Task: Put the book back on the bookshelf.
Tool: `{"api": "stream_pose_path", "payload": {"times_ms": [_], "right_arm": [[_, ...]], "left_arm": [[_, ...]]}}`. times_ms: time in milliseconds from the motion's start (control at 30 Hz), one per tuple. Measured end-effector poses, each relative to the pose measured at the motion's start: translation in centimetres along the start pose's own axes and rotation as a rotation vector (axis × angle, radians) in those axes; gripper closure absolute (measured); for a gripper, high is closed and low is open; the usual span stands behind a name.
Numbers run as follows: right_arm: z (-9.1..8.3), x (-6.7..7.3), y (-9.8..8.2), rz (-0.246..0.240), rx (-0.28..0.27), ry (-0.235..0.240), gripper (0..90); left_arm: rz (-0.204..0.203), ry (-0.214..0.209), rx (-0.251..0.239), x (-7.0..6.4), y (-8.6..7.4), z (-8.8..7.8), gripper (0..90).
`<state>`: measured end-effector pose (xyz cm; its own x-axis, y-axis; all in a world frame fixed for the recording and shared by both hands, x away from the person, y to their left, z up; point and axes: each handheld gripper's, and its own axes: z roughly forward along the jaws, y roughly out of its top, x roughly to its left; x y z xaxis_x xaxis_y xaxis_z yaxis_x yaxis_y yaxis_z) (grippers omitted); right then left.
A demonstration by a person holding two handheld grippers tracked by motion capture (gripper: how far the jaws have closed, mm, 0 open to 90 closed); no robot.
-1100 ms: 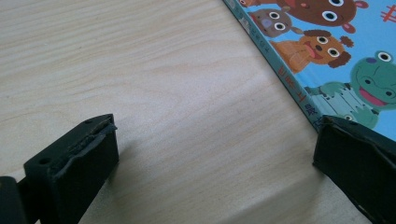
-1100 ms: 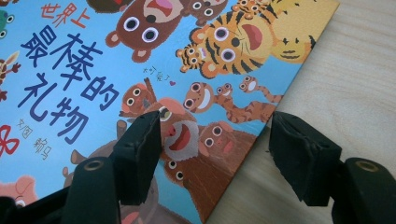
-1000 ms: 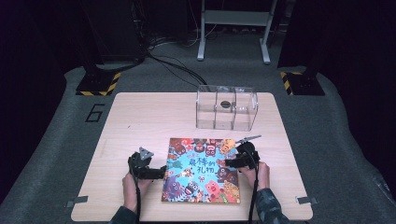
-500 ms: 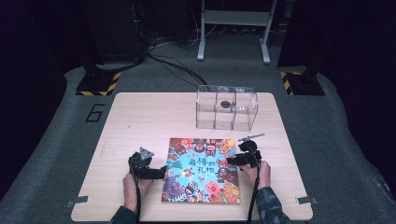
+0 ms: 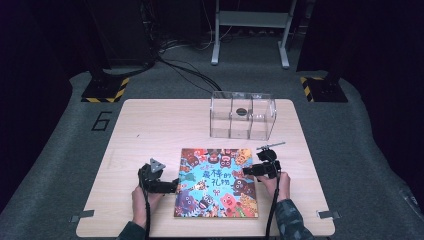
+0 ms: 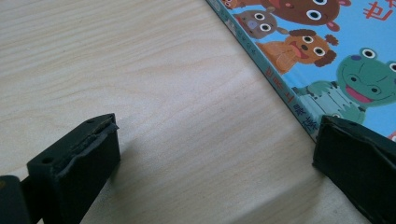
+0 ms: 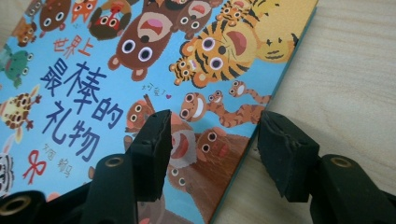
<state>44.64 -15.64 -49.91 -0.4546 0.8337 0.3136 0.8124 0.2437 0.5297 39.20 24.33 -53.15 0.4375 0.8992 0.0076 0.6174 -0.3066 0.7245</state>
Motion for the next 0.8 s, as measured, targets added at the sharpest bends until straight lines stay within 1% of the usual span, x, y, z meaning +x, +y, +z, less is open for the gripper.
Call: {"api": "stream_pose_path", "payload": {"times_ms": [33, 100, 133, 167, 200, 233, 267, 300, 333, 367, 433, 467, 533, 567, 600, 633, 700, 800], "right_arm": [[-0.1, 0.0, 0.0, 0.003, -0.002, 0.007, 45.1], [-0.1, 0.1, 0.1, 0.003, 0.001, 0.003, 46.4], [-0.1, 0.1, 0.1, 0.017, 0.004, 0.004, 47.6], [-0.1, 0.1, 0.1, 0.017, 0.004, 0.004, 47.6], [-0.1, -0.1, 0.1, 0.007, 0.005, 0.002, 48.2], [0.2, 0.1, 0.2, -0.001, 0.037, -0.033, 48.1], [0.2, 0.2, 0.3, -0.002, 0.041, -0.044, 47.8], [0.2, 0.2, 0.3, -0.002, 0.041, -0.044, 47.8], [0.3, 0.5, 0.4, -0.004, 0.053, -0.059, 47.2], [0.3, 0.7, 0.5, 0.012, 0.062, -0.066, 46.0], [0.3, 0.7, 0.6, 0.010, 0.068, -0.064, 45.9], [0.4, 0.8, 0.7, 0.009, 0.070, -0.072, 44.4], [0.4, 0.7, 0.7, 0.013, 0.069, -0.063, 44.2], [0.3, 0.3, 0.7, 0.027, 0.058, -0.038, 44.4], [0.3, 0.3, 0.7, 0.027, 0.058, -0.038, 44.4], [0.3, 0.2, 0.7, 0.033, 0.061, -0.023, 44.3], [0.2, -0.2, 0.6, 0.055, 0.044, -0.001, 44.2], [0.2, -0.3, 0.6, 0.059, 0.044, 0.013, 44.2]], "left_arm": [[0.000, 0.000, 0.000, 0.0, 0.0, 0.0, 0.3], [-0.001, 0.000, 0.000, 0.0, 0.0, 0.0, 0.3], [0.000, 0.000, 0.000, 0.0, 0.0, 0.0, 0.2], [0.000, 0.000, 0.000, 0.0, 0.0, 0.0, 0.2], [0.000, 0.000, 0.000, 0.0, 0.0, 0.0, 0.3], [-0.001, 0.000, 0.000, 0.0, 0.0, 0.0, 0.3], [0.000, 0.000, 0.000, 0.0, 0.0, 0.0, 0.2], [0.000, 0.000, 0.000, 0.0, 0.0, 0.0, 0.2], [0.000, 0.000, 0.000, 0.0, 0.0, 0.0, 0.2], [0.002, -0.002, 0.000, 0.0, 0.0, 0.0, 0.2], [-0.001, -0.003, -0.001, 0.0, 0.0, 0.0, 0.2], [0.001, -0.002, -0.001, 0.0, 0.0, 0.0, 0.2], [0.001, -0.002, 0.000, 0.0, 0.0, 0.0, 0.2], [0.001, -0.002, -0.001, 0.0, 0.0, 0.0, 0.2], [-0.001, -0.003, -0.002, 0.0, 0.0, 0.0, 0.2], [0.002, -0.002, -0.001, 0.0, 0.0, 0.0, 0.2], [-0.001, -0.003, -0.002, 0.0, 0.0, 0.0, 0.2], [0.002, -0.002, -0.001, 0.0, 0.0, 0.0, 0.2]]}}
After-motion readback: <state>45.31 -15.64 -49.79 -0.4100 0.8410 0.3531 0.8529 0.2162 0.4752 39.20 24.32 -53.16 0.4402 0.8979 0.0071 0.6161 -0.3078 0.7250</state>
